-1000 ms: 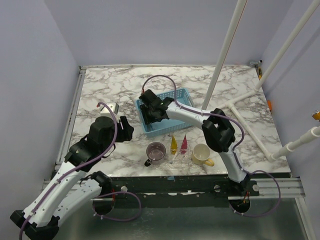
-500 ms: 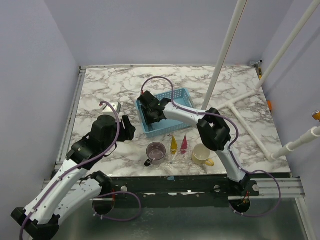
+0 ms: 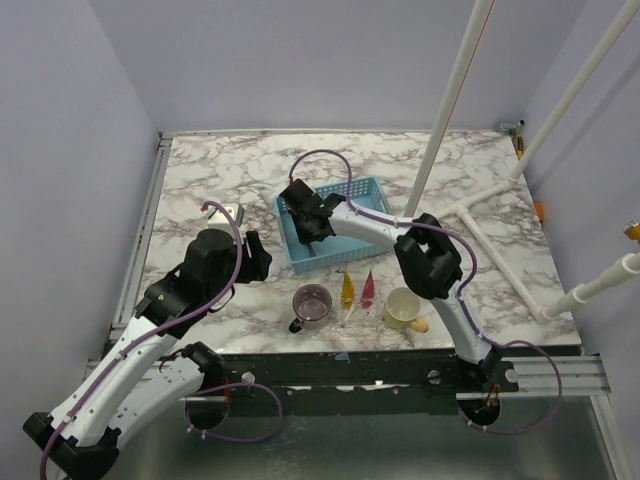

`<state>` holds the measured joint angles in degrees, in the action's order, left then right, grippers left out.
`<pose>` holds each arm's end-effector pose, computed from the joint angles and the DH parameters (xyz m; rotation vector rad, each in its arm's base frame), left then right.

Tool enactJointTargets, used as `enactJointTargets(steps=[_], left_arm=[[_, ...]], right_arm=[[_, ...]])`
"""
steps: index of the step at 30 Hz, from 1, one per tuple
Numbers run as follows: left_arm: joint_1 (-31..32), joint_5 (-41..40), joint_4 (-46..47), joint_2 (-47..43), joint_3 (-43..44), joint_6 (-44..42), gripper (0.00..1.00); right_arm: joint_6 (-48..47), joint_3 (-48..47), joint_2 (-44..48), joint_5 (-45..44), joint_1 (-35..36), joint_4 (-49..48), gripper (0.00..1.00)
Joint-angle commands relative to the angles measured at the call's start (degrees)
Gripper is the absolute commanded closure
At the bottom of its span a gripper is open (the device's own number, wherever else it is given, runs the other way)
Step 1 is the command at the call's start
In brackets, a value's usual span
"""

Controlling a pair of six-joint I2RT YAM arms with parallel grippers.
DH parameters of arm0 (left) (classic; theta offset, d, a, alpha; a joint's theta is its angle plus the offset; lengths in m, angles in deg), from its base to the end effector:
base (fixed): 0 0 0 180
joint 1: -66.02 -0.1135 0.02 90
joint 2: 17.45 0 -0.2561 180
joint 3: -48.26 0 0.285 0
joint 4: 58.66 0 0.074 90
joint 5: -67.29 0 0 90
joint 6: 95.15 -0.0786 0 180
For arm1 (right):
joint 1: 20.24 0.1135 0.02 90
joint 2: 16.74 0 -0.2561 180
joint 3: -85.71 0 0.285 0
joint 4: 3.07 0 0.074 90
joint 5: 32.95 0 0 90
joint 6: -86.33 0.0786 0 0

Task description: Prepare toiletry sets of a toothbrush and toothpaste on the tray

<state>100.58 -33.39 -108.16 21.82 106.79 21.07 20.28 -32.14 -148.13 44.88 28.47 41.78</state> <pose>0.1906 -0.1136 0.2934 0.0405 2.1195 -0.4446 0.3724 0.3989 0.1105 -0.4747 2.5241 0.2100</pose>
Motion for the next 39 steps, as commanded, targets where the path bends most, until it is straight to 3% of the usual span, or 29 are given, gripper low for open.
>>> enactJointTargets(steps=[1,4,19,39], left_arm=[[-0.38,1.1,0.7,0.11,0.01,-0.88,0.41],[-0.46,0.92,0.69,0.16,0.04,-0.9,0.41],[-0.55,1.06,0.6,0.09,-0.02,-0.73,0.41],[-0.55,1.89,0.6,0.36,-0.12,-0.55,0.41]], right_arm=[[-0.5,1.88,0.68,-3.69,-1.45,0.09,0.95],[-0.67,3.11,2.36,-4.42,-1.54,-0.51,1.0],[-1.34,6.29,9.91,-7.49,-1.69,-0.51,0.99],[-0.04,10.08,9.85,-5.02,-1.69,-1.09,0.77]])
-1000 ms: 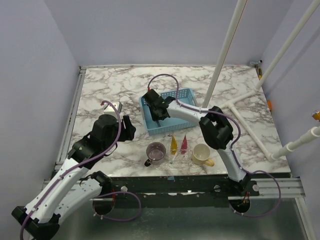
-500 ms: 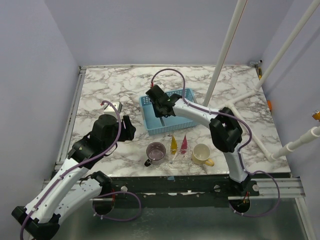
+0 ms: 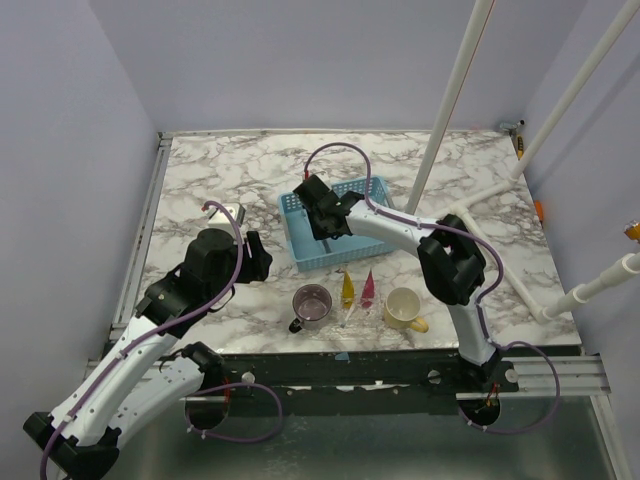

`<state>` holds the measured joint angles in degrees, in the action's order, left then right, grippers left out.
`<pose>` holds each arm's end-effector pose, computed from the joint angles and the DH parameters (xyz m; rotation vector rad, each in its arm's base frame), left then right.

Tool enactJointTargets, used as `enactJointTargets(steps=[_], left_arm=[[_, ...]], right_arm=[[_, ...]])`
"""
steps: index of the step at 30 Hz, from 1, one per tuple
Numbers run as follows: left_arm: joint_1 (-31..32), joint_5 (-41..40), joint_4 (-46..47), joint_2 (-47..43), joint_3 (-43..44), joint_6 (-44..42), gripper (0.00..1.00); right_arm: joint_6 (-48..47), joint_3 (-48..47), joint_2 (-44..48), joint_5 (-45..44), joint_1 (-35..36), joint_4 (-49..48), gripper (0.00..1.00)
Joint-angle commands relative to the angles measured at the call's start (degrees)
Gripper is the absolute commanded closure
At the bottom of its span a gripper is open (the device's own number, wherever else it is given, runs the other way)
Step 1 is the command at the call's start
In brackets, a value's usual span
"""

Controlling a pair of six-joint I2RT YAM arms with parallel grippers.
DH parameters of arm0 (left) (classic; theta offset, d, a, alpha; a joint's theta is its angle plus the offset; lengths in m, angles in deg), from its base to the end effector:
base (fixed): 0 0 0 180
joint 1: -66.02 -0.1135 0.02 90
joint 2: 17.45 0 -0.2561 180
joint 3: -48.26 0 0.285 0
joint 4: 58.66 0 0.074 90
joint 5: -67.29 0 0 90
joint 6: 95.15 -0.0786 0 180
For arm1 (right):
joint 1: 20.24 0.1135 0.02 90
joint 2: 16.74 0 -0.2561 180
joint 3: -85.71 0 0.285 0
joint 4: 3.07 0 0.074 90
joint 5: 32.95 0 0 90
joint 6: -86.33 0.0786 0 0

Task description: Prepare toiletry sets of a toothbrush and toothpaste on the tray

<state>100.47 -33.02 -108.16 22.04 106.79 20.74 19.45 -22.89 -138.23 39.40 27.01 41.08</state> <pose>0.1912 -0.1141 0.2926 0.0492 2.1239 -0.4444 0.3655 0.3602 0.1434 -0.4099 2.4668 0.1089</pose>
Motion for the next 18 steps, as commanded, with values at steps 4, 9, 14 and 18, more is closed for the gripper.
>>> enactJointTargets(steps=[4,9,14,18], left_arm=[[-0.44,1.52,0.6,0.16,-0.14,-0.23,0.41],[-0.46,1.63,0.55,0.17,-0.14,-0.31,0.41],[-0.45,1.65,0.52,0.15,-0.14,-0.4,0.41],[-0.45,1.7,0.52,0.3,-0.13,-0.48,0.41]], right_arm=[[0.78,0.57,-0.64,0.52,-0.18,-0.42,0.76],[0.69,0.14,-1.06,-0.02,-0.22,-0.62,0.78],[0.41,-1.97,-2.15,-3.78,-0.59,0.8,0.69],[0.27,-2.78,-2.94,-3.64,-2.27,1.32,0.69]])
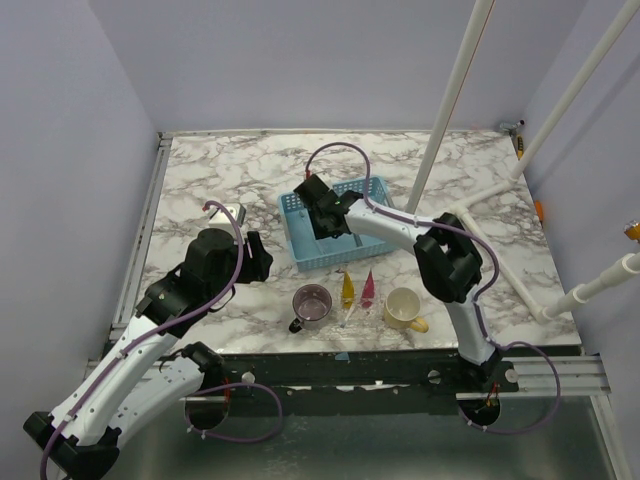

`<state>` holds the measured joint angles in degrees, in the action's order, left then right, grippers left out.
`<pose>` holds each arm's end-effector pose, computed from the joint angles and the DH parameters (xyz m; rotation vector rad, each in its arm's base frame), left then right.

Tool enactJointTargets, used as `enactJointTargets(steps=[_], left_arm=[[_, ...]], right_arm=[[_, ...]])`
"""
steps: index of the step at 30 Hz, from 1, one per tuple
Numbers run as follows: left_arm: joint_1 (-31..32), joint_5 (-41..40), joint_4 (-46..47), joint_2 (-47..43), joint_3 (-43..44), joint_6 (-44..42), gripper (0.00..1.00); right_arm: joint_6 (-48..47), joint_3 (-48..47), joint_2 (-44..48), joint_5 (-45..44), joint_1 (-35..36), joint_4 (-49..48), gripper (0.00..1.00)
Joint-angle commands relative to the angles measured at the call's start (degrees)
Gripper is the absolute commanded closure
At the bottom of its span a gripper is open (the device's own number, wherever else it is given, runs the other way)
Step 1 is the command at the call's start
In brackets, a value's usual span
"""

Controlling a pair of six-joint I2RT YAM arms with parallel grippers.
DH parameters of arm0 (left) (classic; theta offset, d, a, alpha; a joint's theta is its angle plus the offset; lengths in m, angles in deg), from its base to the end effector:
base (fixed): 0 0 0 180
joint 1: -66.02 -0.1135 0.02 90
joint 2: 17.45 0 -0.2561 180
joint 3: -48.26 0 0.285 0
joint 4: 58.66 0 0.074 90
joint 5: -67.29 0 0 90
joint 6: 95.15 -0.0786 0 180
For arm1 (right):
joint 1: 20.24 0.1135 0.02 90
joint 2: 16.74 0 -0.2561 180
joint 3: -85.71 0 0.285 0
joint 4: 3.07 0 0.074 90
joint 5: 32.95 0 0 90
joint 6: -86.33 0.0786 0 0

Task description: Prepare toiletry sets of a toothbrush and toothpaste on the tray

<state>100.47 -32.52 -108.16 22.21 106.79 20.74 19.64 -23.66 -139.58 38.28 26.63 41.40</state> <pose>0.1913 -0.1150 0.2920 0.0550 2.1287 -0.4515 0.3704 0.3584 0.1365 -0.3943 2.4725 0.0748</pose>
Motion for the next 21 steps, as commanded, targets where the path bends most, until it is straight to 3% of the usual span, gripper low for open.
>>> enactJointTargets(steps=[1,21], left_arm=[[-0.44,1.2,0.52,0.07,-0.14,-0.49,0.41],[-0.45,1.37,0.63,0.33,0.0,-0.66,0.41]], right_arm=[[-0.01,-1.93,-1.55,-2.8,-2.26,0.99,0.69],[-0.37,1.12,-1.3,-1.3,-9.93,0.81,0.55]])
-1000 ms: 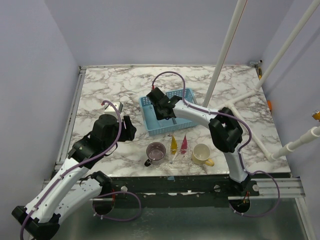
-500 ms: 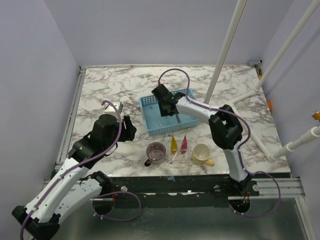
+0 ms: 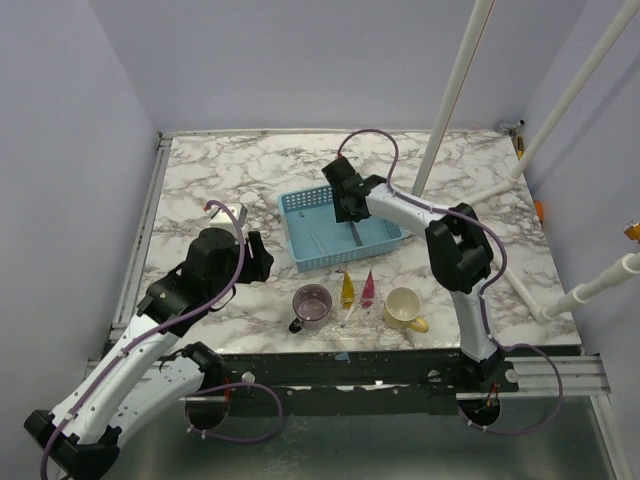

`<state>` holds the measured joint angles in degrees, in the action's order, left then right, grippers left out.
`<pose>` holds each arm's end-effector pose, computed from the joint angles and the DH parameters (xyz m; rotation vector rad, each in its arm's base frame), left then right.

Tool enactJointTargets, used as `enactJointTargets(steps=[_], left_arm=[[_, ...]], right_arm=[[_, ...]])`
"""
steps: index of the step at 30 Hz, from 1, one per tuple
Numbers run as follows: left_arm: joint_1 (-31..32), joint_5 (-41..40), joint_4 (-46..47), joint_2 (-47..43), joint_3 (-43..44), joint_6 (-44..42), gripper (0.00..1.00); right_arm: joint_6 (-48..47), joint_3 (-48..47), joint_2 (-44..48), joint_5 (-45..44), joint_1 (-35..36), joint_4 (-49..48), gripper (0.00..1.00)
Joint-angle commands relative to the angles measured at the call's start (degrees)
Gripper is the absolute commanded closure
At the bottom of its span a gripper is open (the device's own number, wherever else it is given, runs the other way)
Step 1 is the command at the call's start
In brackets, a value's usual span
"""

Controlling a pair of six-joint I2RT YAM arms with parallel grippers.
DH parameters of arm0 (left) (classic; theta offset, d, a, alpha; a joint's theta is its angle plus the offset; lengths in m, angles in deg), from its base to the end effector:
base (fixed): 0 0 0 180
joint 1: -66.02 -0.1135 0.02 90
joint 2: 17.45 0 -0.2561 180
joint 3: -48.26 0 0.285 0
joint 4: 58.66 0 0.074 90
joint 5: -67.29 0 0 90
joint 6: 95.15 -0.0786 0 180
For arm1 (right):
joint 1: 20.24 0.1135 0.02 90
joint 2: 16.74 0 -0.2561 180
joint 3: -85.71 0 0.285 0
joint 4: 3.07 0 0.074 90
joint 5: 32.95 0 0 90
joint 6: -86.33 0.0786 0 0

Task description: Prepare toiletry sets of a toothbrush and toothpaste on the tray

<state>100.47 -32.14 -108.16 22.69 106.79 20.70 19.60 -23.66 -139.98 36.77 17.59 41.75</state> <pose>0.1923 -0.1163 0.2902 0.0610 2.1381 -0.4534 0.4226 0.2936 0.1332 -0.1923 2.4933 -0.0289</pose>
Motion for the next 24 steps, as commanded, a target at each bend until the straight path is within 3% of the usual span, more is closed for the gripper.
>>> enactJointTargets(steps=[1,18,21,24], left_arm=[[-0.44,1.02,0.61,-0.15,-0.05,-0.62,0.41],[-0.46,1.0,0.52,-0.26,0.04,-0.61,0.41],[-0.47,1.02,0.53,-0.33,-0.04,-0.53,0.41],[-0.44,0.96,0.52,-0.49,-0.05,-0.53,0.41]], right_arm=[[-0.4,1.42,-0.97,0.37,-1.1,0.39,0.55],[-1.03,5.17,-0.92,5.99,-2.05,0.64,0.55],[-1.17,5.93,-0.74,6.36,-2.07,0.65,0.59],[-1.29,6.44,-0.76,6.88,-2.07,0.66,0.71]])
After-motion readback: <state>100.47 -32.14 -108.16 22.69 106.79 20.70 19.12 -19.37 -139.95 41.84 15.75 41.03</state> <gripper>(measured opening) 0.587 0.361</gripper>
